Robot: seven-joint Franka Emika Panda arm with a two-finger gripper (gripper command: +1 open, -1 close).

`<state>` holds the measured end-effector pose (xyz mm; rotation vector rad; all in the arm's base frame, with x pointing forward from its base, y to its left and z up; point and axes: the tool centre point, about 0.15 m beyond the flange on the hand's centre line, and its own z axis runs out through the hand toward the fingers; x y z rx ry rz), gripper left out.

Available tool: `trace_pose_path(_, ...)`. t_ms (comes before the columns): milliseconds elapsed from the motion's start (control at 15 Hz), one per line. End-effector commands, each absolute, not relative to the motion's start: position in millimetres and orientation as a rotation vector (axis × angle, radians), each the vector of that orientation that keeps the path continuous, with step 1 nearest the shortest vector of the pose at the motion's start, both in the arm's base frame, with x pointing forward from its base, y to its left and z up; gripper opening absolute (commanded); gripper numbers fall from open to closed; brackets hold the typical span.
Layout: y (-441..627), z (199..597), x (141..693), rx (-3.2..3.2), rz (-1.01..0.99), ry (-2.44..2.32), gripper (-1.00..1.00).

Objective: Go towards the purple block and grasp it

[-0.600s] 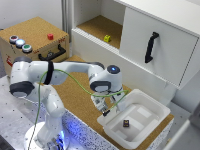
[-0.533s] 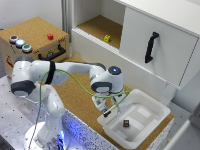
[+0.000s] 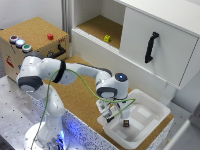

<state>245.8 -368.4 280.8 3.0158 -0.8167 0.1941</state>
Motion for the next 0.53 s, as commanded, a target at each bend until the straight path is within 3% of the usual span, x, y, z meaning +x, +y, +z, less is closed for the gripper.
trace_pose_path(0,-395.0,250.3,252.2,3.04,0.298,-0.909,1.0)
trace_pose_path(467,-399.8,240.3,277.7,3.035,0.254,-0.86,1.0)
